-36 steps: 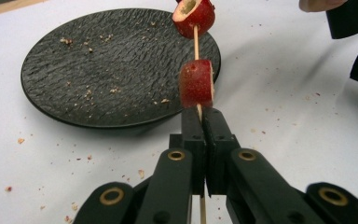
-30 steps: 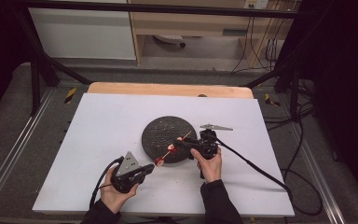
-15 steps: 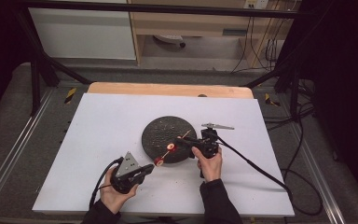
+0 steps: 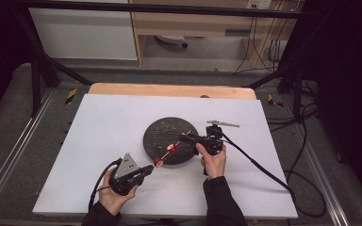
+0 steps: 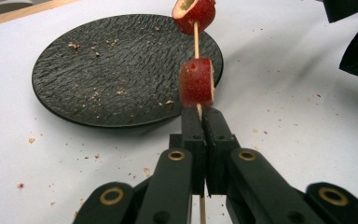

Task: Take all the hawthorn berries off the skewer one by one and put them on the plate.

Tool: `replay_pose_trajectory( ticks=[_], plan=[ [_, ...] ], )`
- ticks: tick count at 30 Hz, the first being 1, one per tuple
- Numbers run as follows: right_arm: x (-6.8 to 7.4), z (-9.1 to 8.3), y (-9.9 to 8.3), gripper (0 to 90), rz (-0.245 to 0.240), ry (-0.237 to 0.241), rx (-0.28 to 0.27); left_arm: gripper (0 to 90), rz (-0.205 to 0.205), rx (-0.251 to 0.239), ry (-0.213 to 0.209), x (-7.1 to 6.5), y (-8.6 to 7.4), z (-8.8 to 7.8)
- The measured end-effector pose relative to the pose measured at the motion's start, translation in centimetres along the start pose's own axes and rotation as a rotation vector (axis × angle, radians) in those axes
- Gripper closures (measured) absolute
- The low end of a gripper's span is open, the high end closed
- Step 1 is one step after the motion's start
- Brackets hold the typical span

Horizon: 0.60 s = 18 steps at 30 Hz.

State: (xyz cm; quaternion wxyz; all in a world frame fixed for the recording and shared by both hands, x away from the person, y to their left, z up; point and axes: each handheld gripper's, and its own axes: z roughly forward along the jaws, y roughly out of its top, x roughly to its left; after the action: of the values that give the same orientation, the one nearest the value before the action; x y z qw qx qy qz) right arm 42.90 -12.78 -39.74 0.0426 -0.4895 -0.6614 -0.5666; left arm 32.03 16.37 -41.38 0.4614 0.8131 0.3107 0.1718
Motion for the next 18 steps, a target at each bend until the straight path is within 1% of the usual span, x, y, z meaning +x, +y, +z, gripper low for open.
replay_pose_trajectory(
  ticks=[5,8,14,18],
  plan=[
    [-0.5,-0.1,0.8,61.3,0.005,-0.022,-0.013,87.9,-0.010,-0.001,-0.002,0.2,-0.1,-0.2],
    [-0.8,-0.2,1.3,61.3,0.013,-0.027,-0.028,87.9,-0.016,-0.003,-0.005,0.4,-0.2,-0.3],
    [-1.6,-0.7,2.6,61.3,0.018,-0.068,-0.052,87.9,-0.017,0.004,-0.002,0.6,-0.5,-0.6],
    [-2.1,-1.0,3.5,61.3,0.011,-0.095,-0.064,87.9,-0.020,0.013,0.005,0.8,-0.8,-0.7]
  ],
)
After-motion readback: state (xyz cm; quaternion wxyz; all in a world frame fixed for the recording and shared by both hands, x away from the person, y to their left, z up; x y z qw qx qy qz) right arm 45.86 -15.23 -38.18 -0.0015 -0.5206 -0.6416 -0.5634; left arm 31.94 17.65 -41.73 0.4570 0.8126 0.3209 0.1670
